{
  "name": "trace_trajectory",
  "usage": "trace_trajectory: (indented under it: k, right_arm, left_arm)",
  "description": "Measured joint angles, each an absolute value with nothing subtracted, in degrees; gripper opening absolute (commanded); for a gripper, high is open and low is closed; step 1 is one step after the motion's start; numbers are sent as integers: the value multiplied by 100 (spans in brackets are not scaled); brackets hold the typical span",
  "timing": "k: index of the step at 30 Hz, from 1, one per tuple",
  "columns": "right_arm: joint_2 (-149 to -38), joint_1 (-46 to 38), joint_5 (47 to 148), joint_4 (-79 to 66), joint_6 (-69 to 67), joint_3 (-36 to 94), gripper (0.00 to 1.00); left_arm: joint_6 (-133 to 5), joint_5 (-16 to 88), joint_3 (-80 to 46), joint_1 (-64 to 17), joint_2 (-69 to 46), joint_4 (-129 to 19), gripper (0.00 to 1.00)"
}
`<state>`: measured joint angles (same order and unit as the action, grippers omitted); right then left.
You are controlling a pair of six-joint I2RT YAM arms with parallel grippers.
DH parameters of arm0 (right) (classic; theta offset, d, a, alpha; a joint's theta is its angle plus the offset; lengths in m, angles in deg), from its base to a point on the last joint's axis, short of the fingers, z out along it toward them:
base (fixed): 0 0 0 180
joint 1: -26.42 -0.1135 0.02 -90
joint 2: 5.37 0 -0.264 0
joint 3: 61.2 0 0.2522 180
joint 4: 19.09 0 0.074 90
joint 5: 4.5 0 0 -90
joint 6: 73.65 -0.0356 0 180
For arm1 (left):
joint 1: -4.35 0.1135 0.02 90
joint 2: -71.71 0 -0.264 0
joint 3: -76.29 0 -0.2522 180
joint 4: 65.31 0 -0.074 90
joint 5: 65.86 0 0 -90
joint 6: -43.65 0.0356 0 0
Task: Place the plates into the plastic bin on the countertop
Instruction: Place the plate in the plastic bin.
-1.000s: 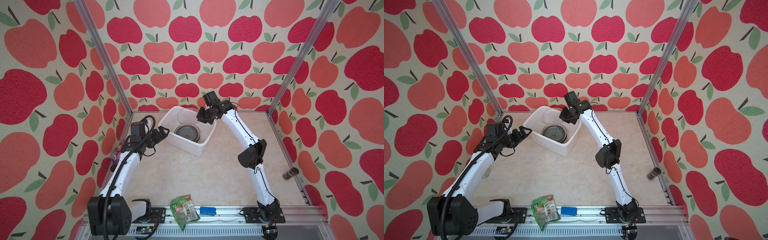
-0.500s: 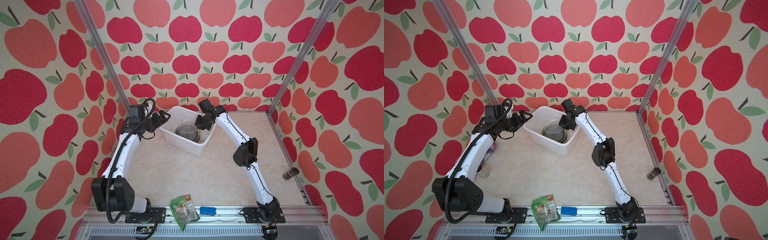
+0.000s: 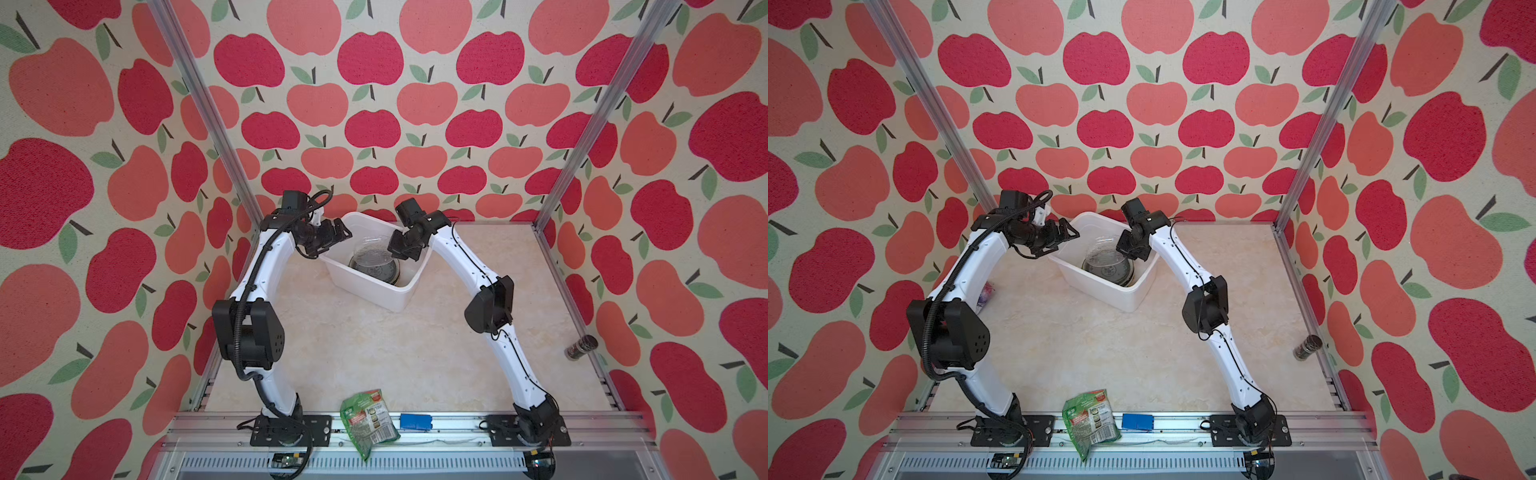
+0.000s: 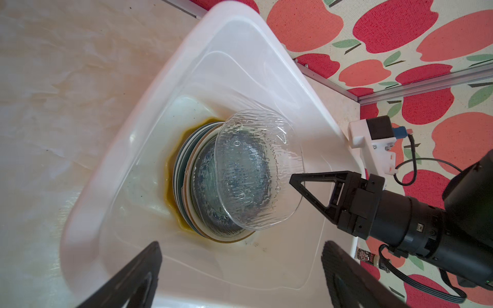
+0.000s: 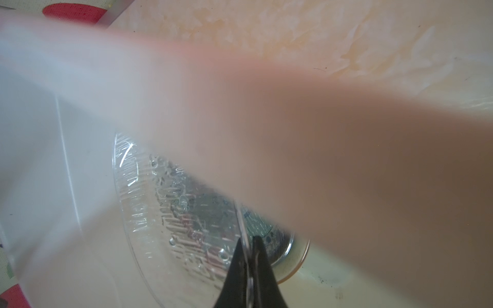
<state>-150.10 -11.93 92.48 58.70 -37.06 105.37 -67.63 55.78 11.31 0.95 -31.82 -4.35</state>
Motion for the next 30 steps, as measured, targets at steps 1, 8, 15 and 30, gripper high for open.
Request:
trace_trajectory:
  k: [1,8,15,30]
  right_arm:
    - [-15014,-1200,9246,5890,-3706,10546,1]
    - [-15014,-1211,9246,6008,-3627,10578,23]
    - [-15014,-1209,9264,6063,-3621,10600,23]
    - [-14621,-859,10455,4513,-3621,10576,22]
  left_arm:
    - [-6763,5604,1131,95,-3182,-417,96]
    - [-6768,5626,1048,97,-3180,-470,97]
    - [-6783,5661,930,110,-3180,-516,97]
    - [-6853,5454,980,394,-2474,-940,100]
